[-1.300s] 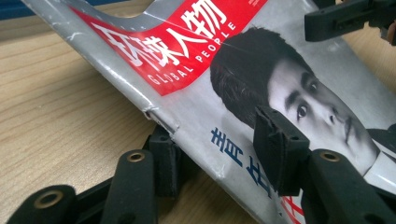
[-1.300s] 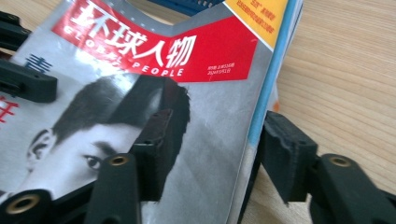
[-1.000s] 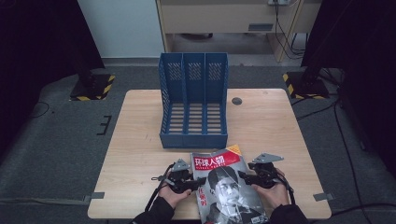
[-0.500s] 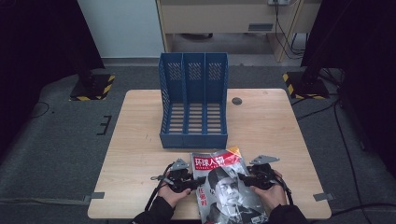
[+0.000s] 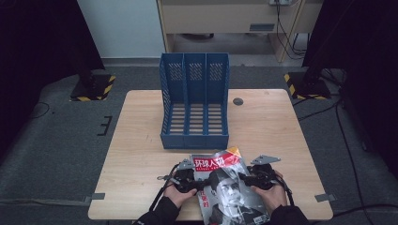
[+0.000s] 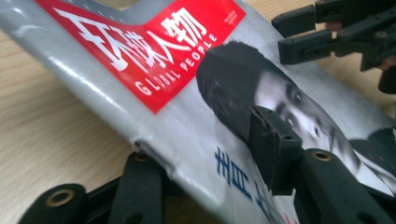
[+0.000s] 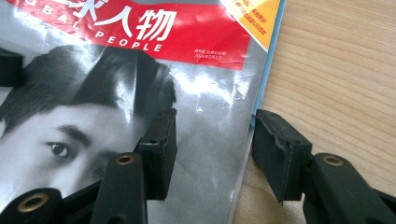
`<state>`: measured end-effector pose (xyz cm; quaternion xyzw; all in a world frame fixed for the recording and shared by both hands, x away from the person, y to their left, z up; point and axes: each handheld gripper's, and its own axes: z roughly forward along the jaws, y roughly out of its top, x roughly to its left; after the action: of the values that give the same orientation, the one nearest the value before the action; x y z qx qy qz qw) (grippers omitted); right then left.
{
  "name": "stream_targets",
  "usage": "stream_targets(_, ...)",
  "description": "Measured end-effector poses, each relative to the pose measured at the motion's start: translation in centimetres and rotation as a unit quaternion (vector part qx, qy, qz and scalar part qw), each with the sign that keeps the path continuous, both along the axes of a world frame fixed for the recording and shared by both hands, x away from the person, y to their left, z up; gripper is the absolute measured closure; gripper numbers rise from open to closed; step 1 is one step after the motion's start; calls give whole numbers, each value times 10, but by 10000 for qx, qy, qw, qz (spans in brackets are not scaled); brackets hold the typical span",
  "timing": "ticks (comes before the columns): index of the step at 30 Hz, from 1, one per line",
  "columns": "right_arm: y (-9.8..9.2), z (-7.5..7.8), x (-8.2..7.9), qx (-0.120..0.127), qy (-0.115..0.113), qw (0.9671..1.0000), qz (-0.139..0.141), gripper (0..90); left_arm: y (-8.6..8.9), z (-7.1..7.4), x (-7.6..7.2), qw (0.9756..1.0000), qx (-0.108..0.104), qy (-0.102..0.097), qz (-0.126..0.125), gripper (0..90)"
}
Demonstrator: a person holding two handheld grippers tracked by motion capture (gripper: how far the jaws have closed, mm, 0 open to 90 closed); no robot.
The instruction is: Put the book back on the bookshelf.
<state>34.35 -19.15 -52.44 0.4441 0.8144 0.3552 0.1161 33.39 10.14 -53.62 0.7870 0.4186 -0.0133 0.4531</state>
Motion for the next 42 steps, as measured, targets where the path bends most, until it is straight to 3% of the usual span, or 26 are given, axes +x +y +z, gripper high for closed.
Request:
stream_targets(9, 0, 0, 1, 115, -10, 9999, 45, 496, 4, 9, 0, 9998, -178, 21, 32, 688)
stream_targets(15, 1, 0, 1, 243, -29, 9996, 120, 467, 9, 23, 0, 9990, -399, -109, 185, 760)
stream_targets(16, 2, 0, 1, 300, 48, 9994, 135, 464, 10, 28, 0, 9987, -443, -176, 201, 780)
stream_targets(20, 2, -1, 1, 331, 76, 9993, 178, 474, 10, 28, 0, 9984, -508, -135, 193, 787)
stream_targets(23, 1, -1, 1, 373, 107, 9991, 148, 497, 10, 26, 2, 9989, -438, -53, 184, 772)
stream_targets(34, 0, 0, 2, 446, 9, 9988, 209, 514, 9, 30, 1, 9990, -387, -102, 176, 790)
stream_targets(36, -1, 2, 2, 582, 2, 9981, 185, 496, 9, 33, 0, 9988, -432, -109, 196, 800)
stream_targets(38, -5, 7, 2, 670, -156, 9975, 130, 466, 11, 37, 0, 9985, -495, -100, 226, 823)
stream_targets(42, -12, 10, 3, 670, -238, 9975, -11, 440, 16, 46, 1, 9975, -626, -91, 309, 845)
